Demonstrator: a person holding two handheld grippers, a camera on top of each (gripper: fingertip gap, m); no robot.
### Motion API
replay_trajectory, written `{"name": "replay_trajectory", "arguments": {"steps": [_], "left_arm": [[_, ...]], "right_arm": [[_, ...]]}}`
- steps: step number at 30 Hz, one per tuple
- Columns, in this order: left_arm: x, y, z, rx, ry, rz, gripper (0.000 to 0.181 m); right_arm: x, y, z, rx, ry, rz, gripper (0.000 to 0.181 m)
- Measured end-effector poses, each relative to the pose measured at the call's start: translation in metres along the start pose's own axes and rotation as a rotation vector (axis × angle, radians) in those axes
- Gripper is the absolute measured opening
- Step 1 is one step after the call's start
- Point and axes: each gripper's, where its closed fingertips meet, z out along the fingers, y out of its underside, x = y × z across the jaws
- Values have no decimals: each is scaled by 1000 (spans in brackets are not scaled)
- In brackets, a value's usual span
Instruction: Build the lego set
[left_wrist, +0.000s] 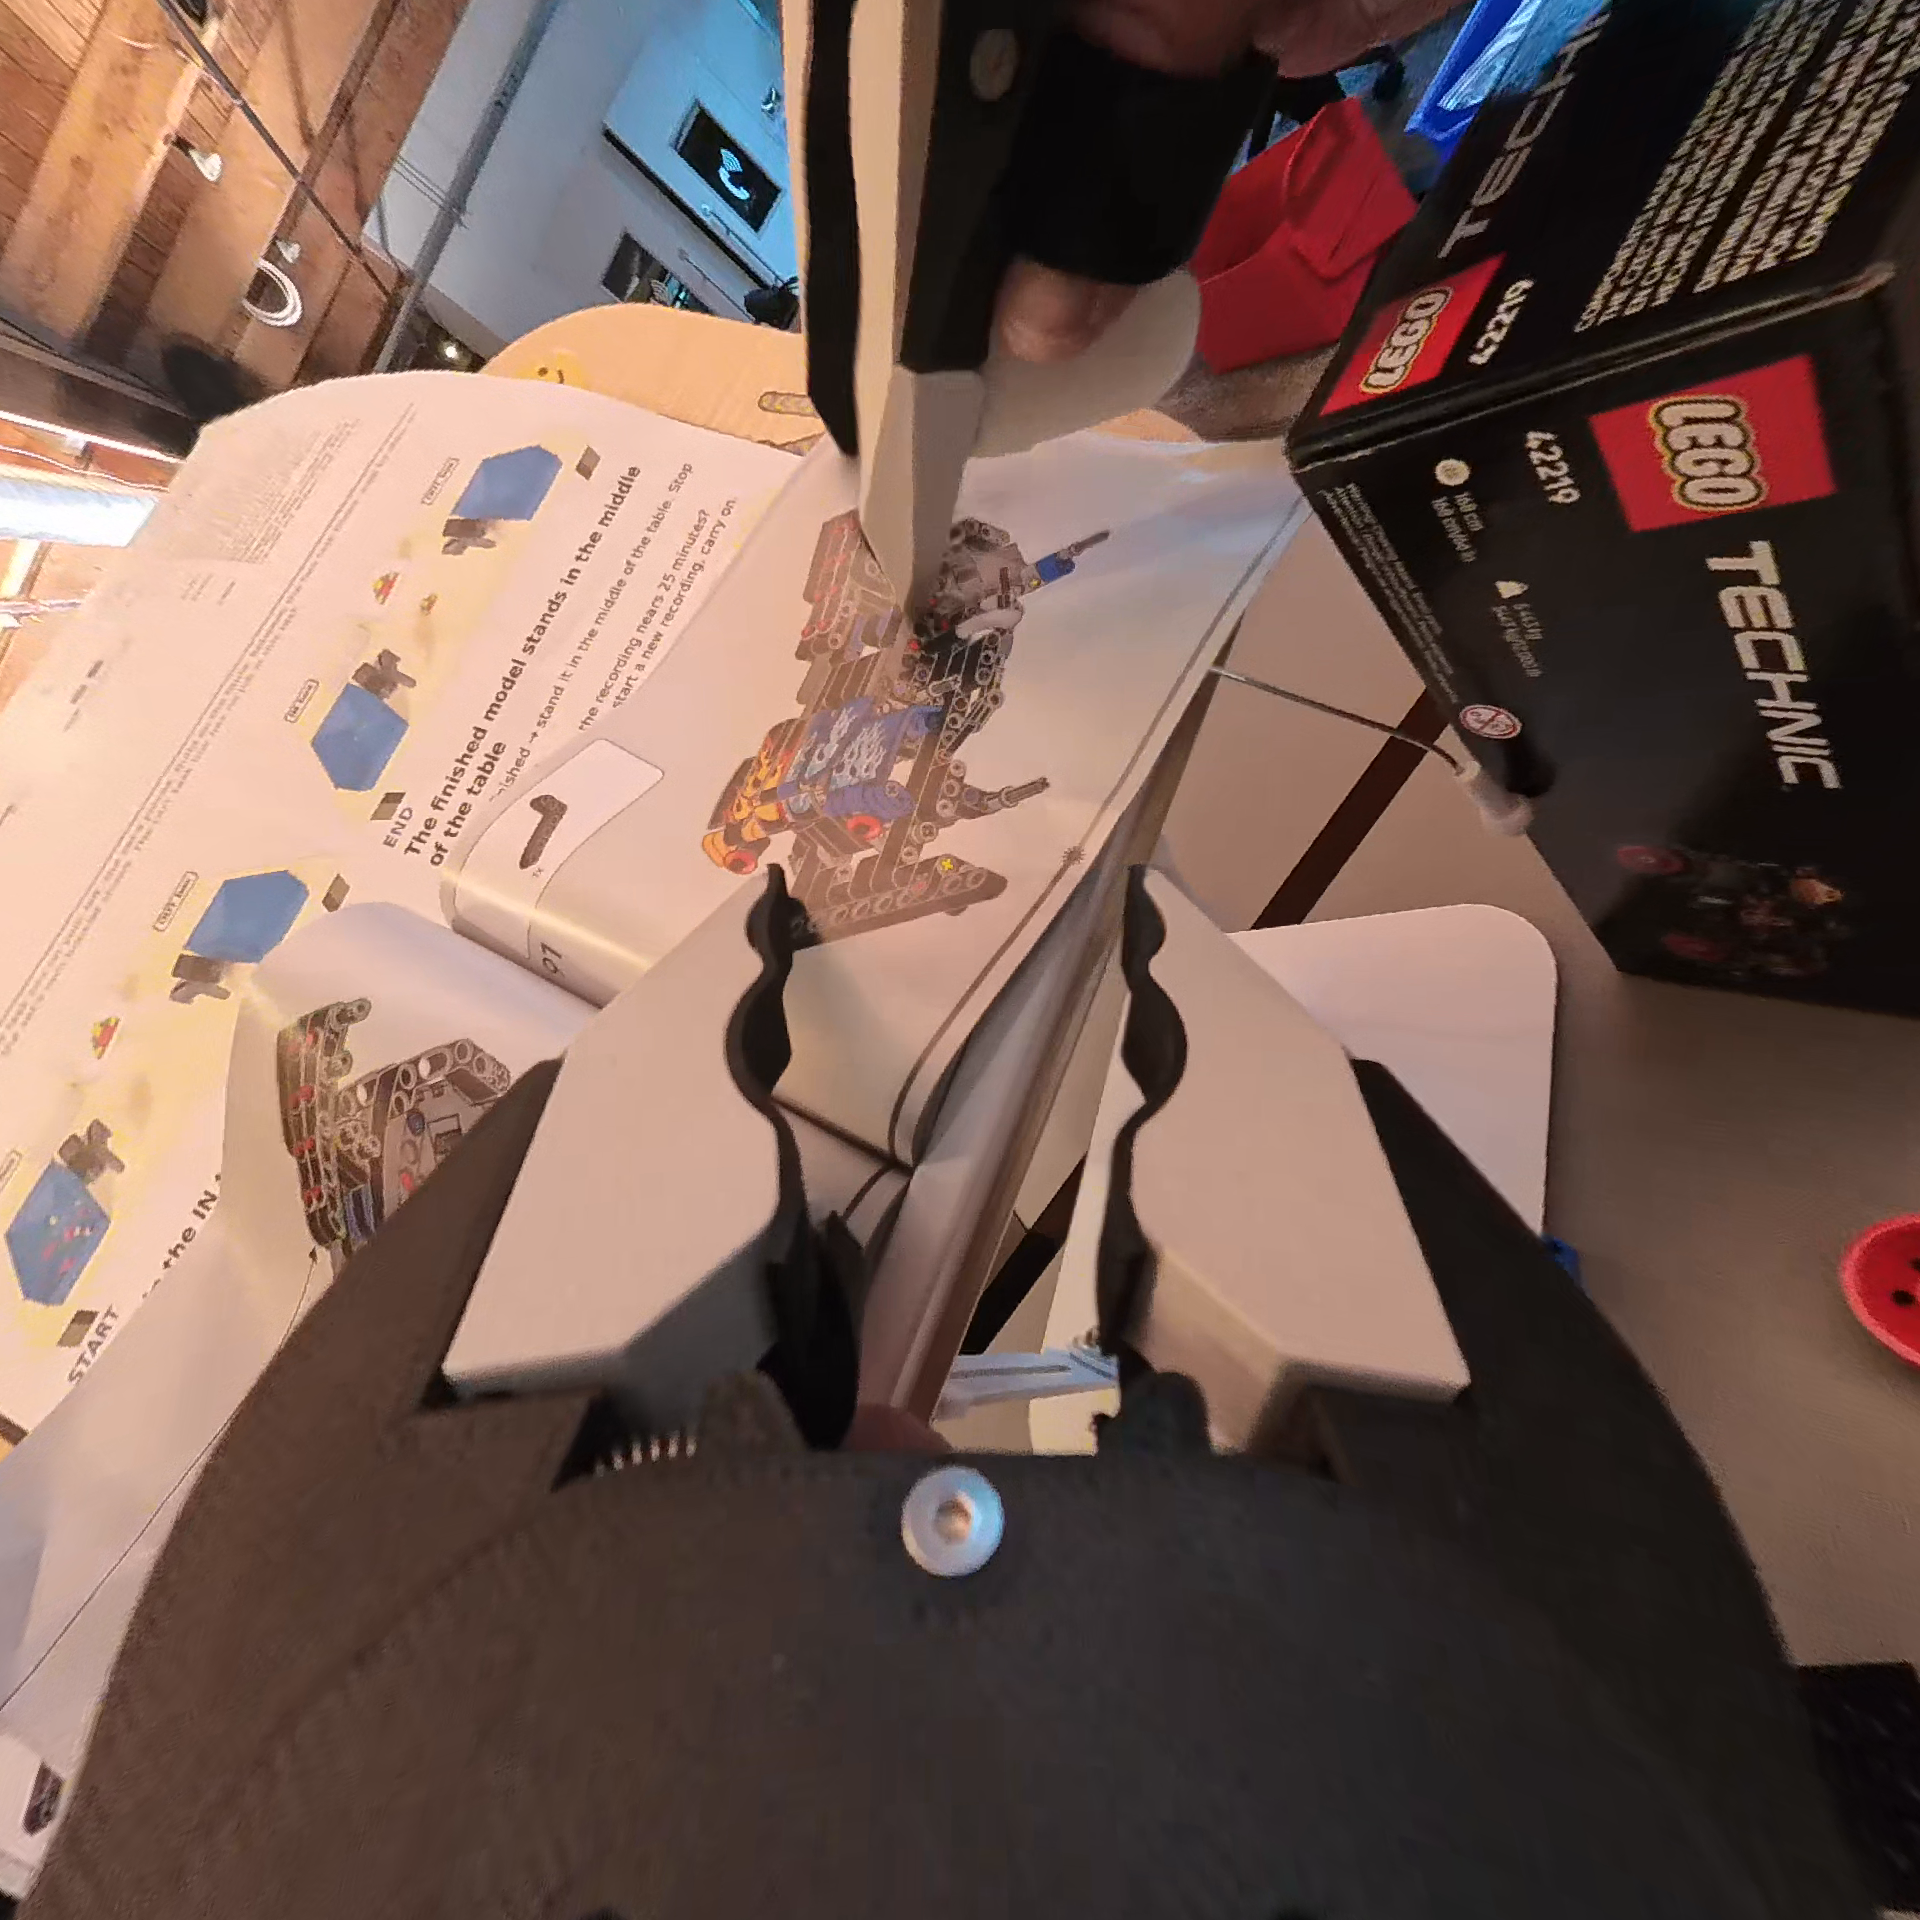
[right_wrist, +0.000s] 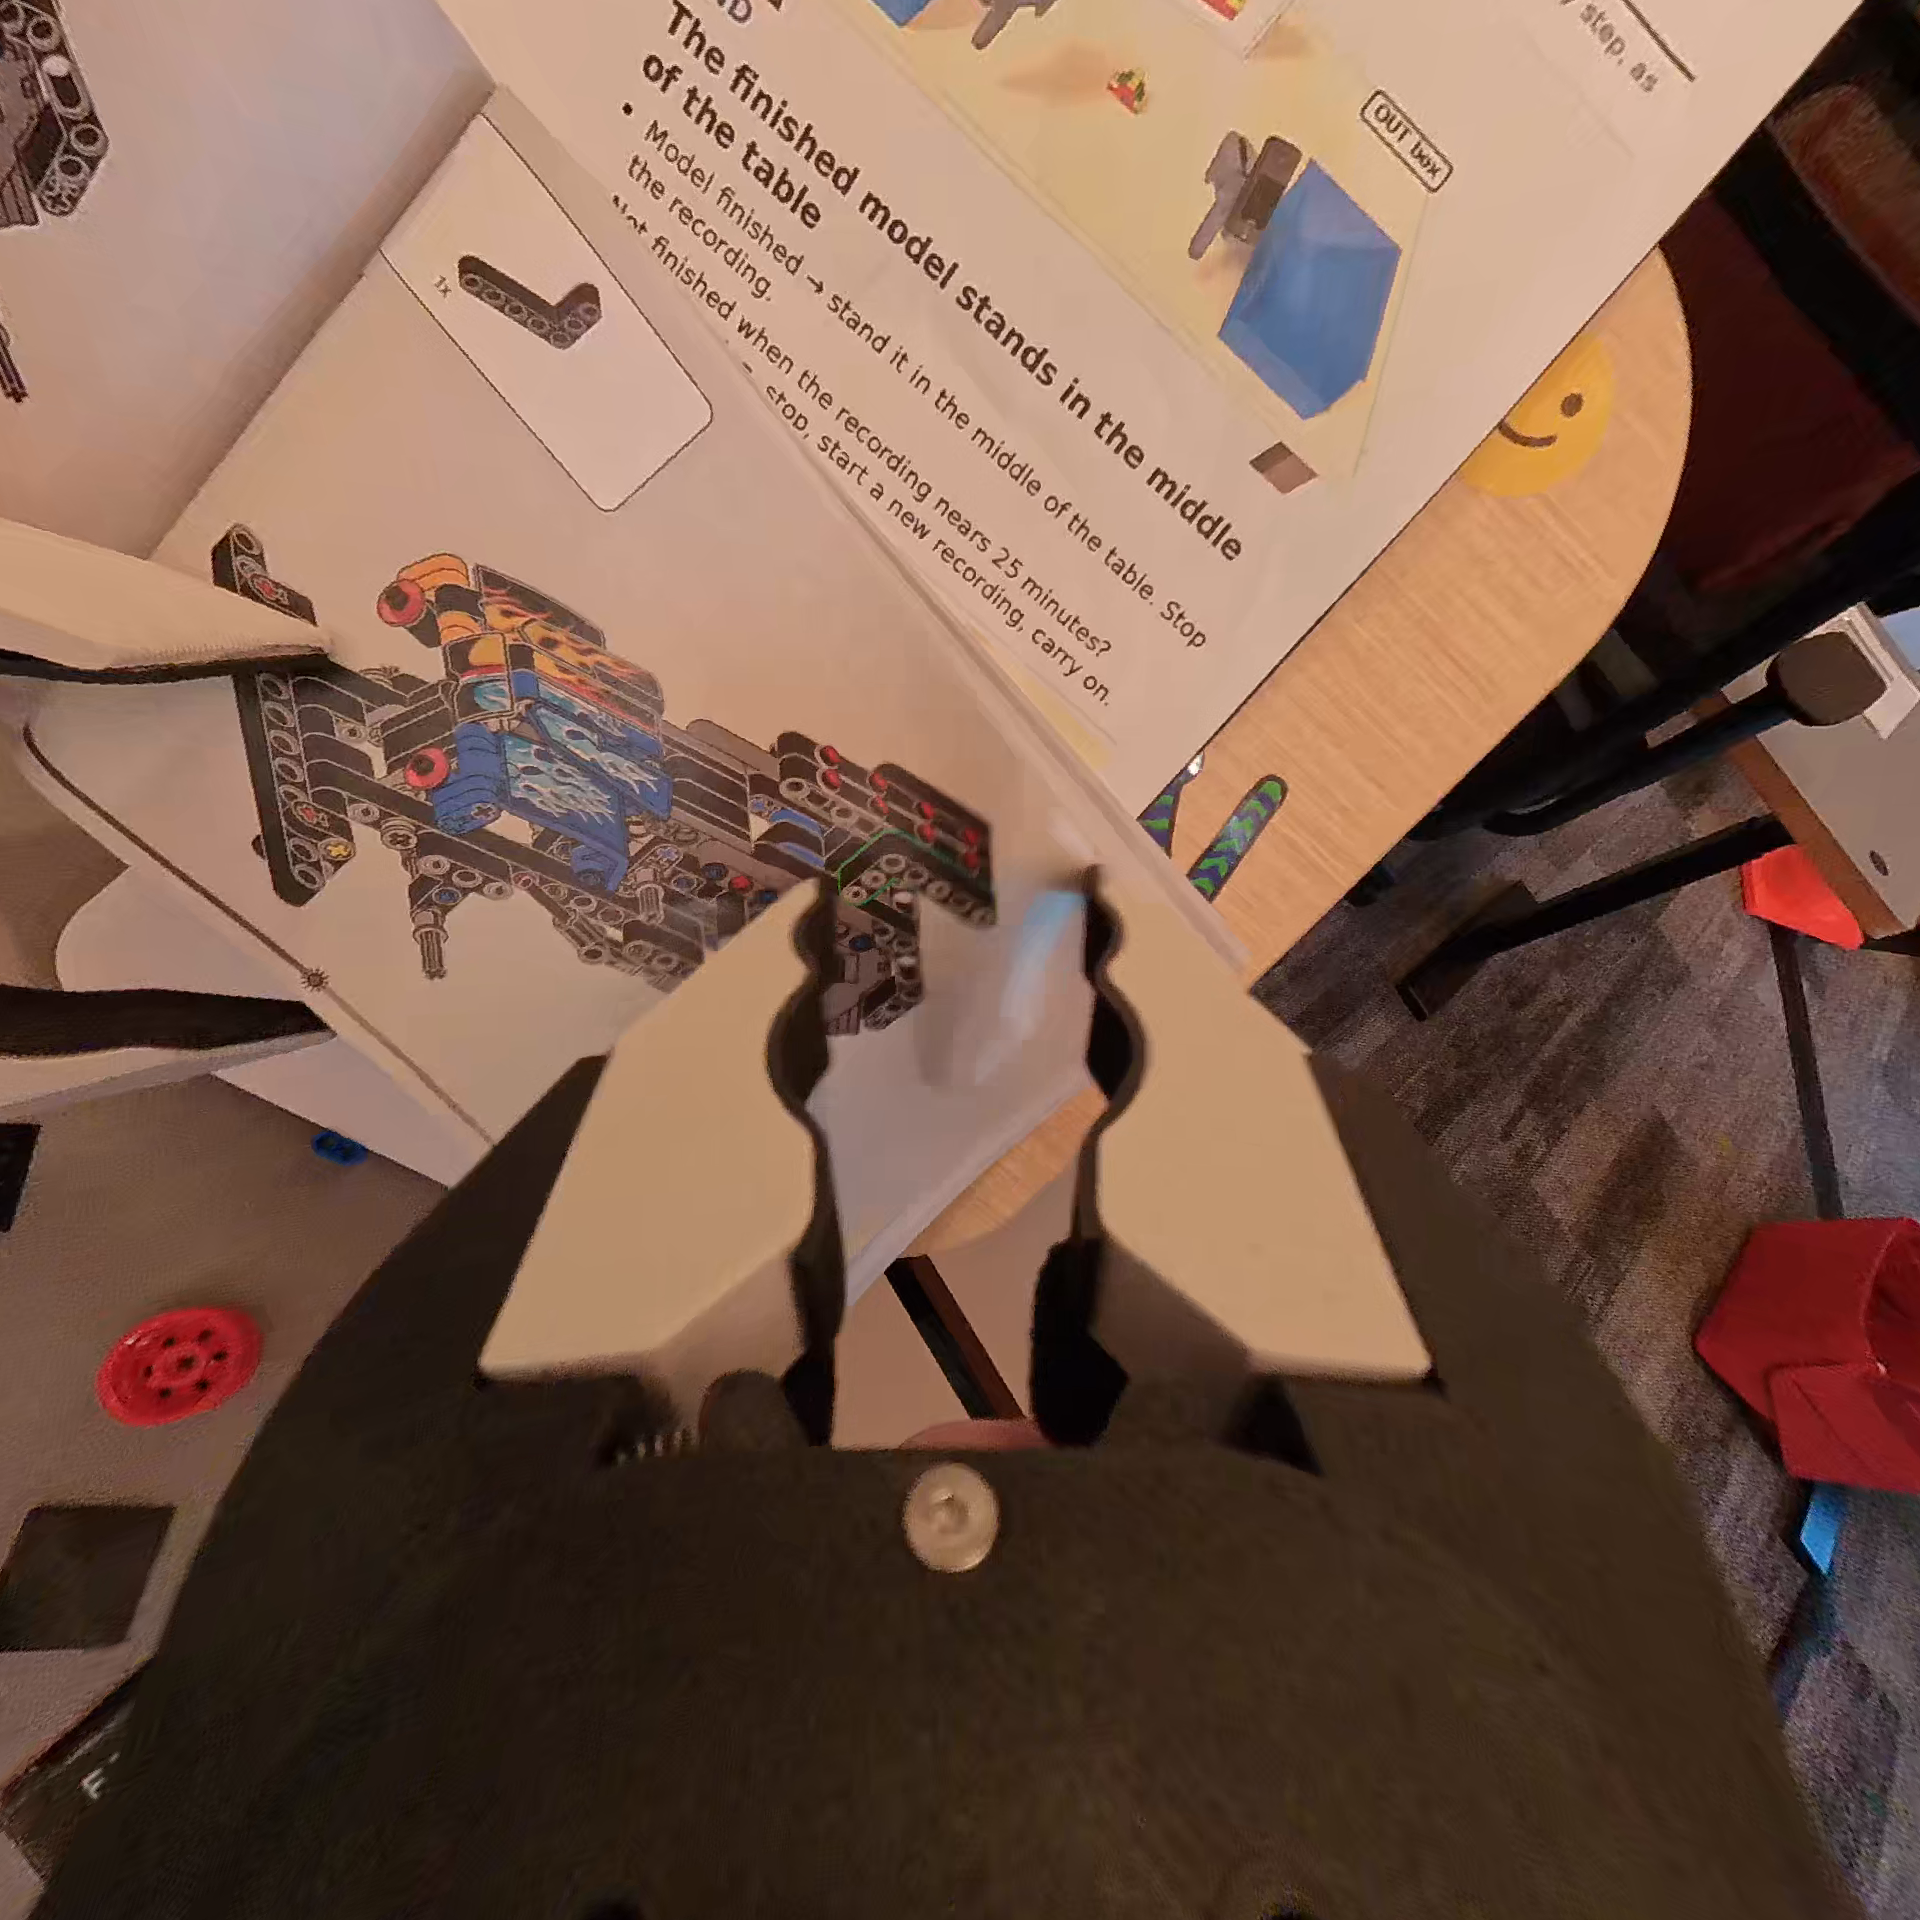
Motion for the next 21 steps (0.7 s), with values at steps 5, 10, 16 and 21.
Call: {"name": "replay_trajectory", "arguments": {"steps": [5, 10, 16, 21], "left_arm": [[2, 1, 0, 2, 3, 5, 66], [1, -2, -2, 24, -2, -7, 65], [0, -2, -6, 49, -9, -28, 66], [-6, -3, -8, 60, -48, -47, 72]], "right_arm": [[-7, -2, 3, 6, -26, -31, 12], [-14, -2, 2, -2, -77, -35, 0], [-25, -16, -16, 60, -135, -32, 0], [-40, -37, -38, 127, -252, 12, 0]]}}
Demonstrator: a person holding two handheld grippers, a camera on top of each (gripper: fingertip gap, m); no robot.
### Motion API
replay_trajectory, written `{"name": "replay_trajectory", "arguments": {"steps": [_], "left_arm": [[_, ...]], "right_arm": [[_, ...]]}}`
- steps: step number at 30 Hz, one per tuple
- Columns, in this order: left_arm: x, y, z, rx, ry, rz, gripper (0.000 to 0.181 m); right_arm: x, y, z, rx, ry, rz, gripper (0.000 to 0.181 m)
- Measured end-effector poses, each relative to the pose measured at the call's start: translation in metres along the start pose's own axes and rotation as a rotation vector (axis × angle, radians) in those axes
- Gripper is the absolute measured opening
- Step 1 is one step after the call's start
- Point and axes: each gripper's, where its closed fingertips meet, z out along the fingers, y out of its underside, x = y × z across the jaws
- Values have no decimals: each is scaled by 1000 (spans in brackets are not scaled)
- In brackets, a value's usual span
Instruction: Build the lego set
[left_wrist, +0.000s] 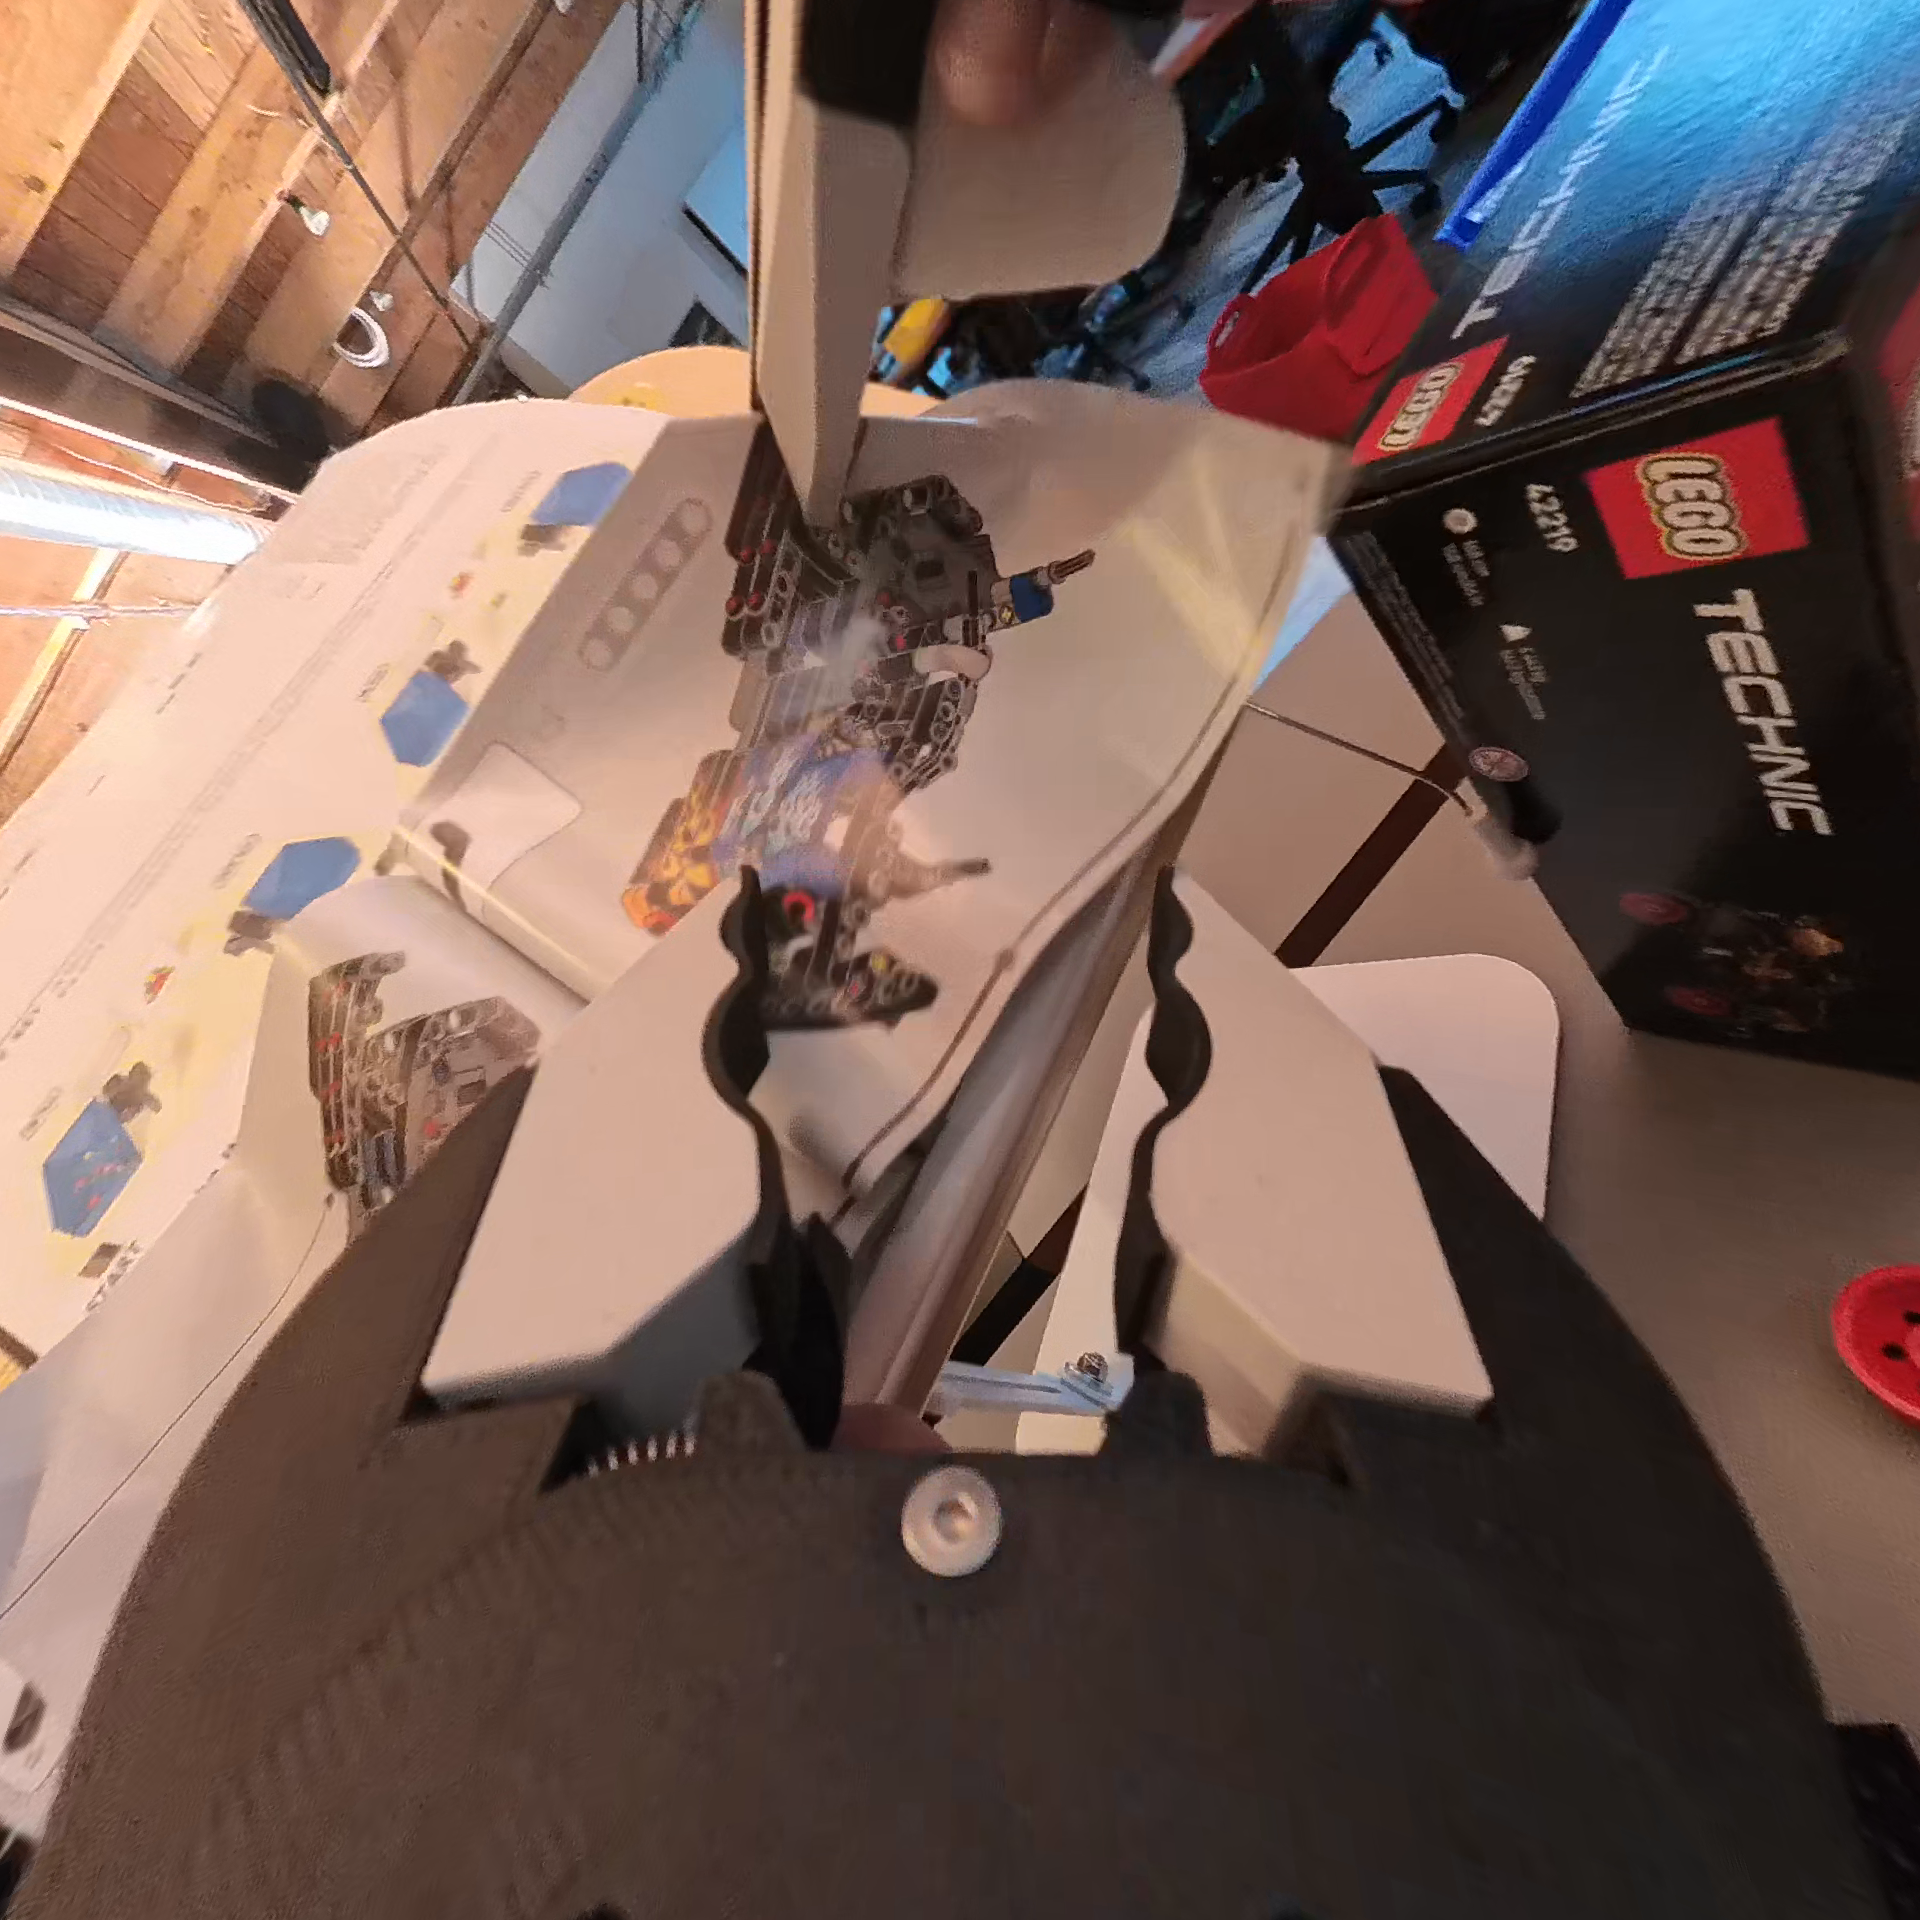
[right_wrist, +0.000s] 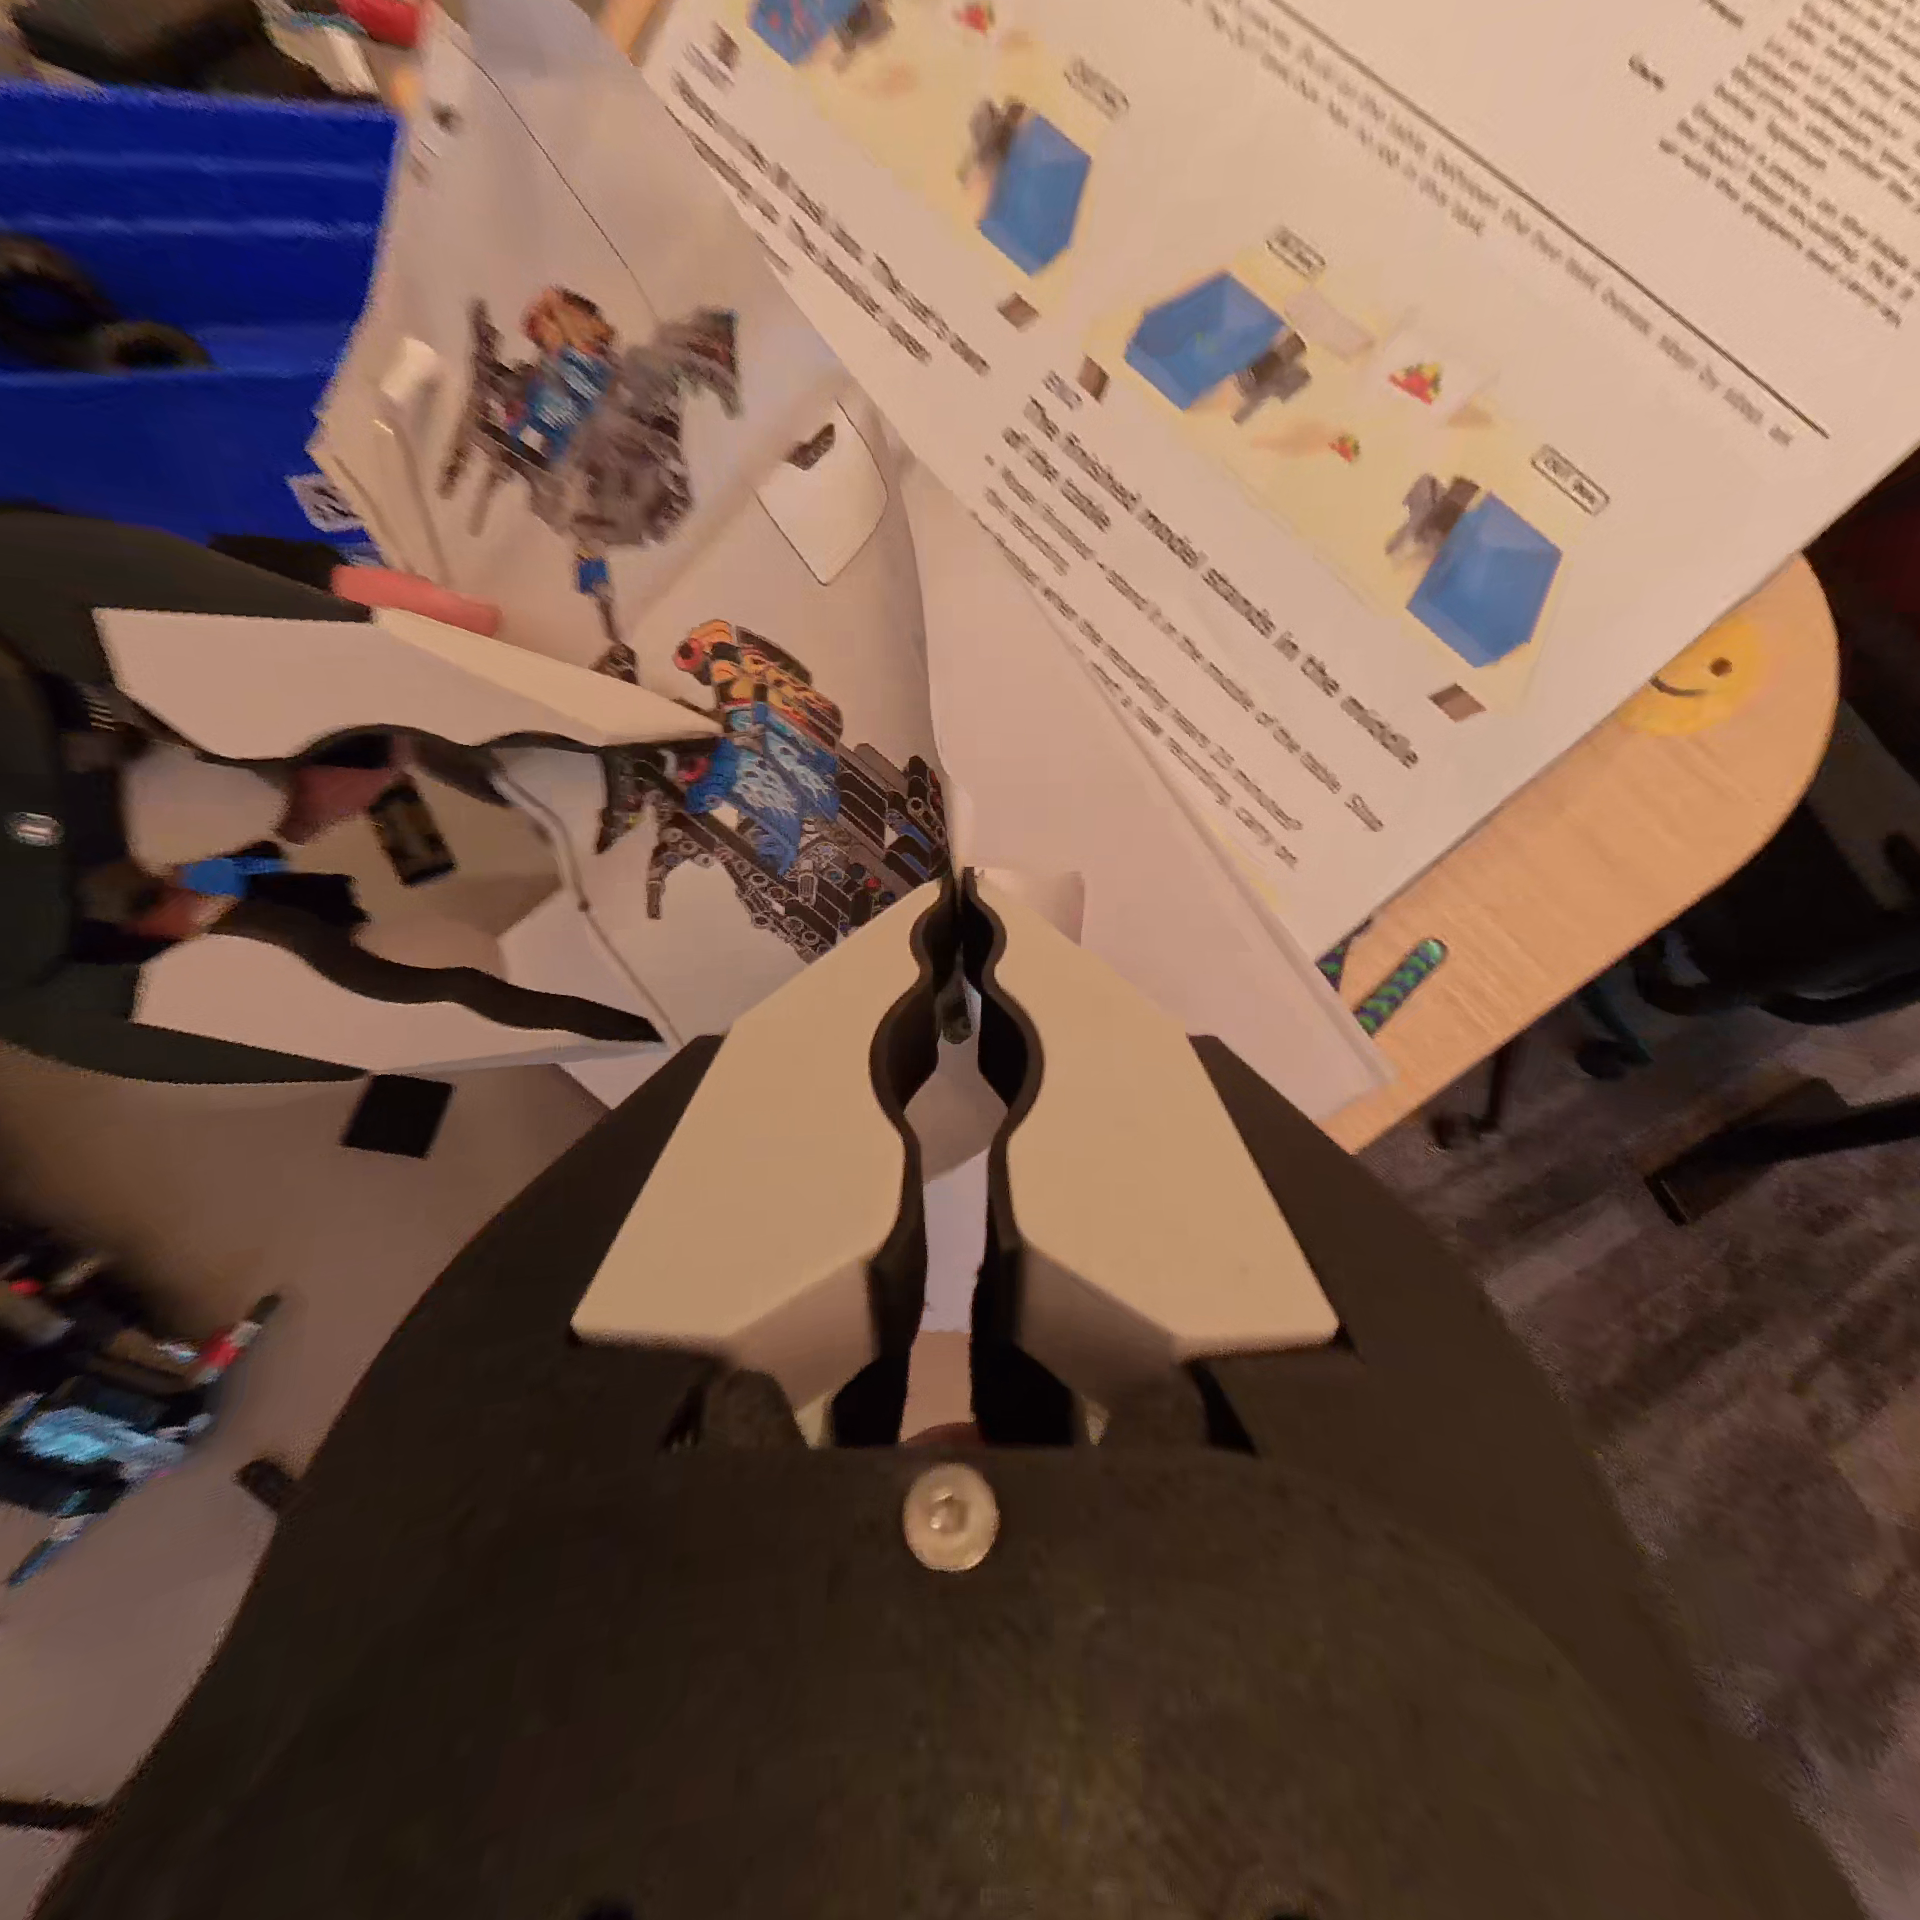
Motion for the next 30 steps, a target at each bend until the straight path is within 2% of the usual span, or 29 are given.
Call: {"name": "replay_trajectory", "arguments": {"steps": [6, 9, 10, 13, 16, 18, 20, 22, 24, 28, 30], "left_arm": [[-21, -4, -12, 44, -119, -10, 79], [-27, -8, -21, 78, -167, 7, 77], [-27, -10, -24, 98, -167, -2, 70], [-31, -15, -37, 164, -187, -20, 35], [-32, -16, -46, 231, -133, -127, 18], [-31, -17, -52, 284, -58, -235, 16], [-24, -14, -52, 304, 83, -342, 13], [-26, -14, -57, 362, 159, -422, 10], [-23, -7, -56, 352, 245, -472, 10], [-27, -3, -62, 400, 335, -567, 9], [-28, -1, -65, 419, 400, -635, 0]], "right_arm": [[-35, -31, -9, 95, -188, 78, 0], [-54, -52, -16, 163, -280, 122, 1], [-59, -59, -18, 184, -298, 127, 4], [-76, -81, -25, 247, -355, 134, 27], [-83, -95, -32, 295, -360, 120, 40], [-81, -97, -33, 308, -342, 128, 44], [-76, -90, -28, 305, -302, 138, 46], [-67, -81, -23, 319, -276, 180, 47], [-59, -73, -23, 336, -280, 246, 53], [-36, -48, -18, 314, -191, 295, 52], [-31, -39, -15, 303, -185, 321, 51]]}}
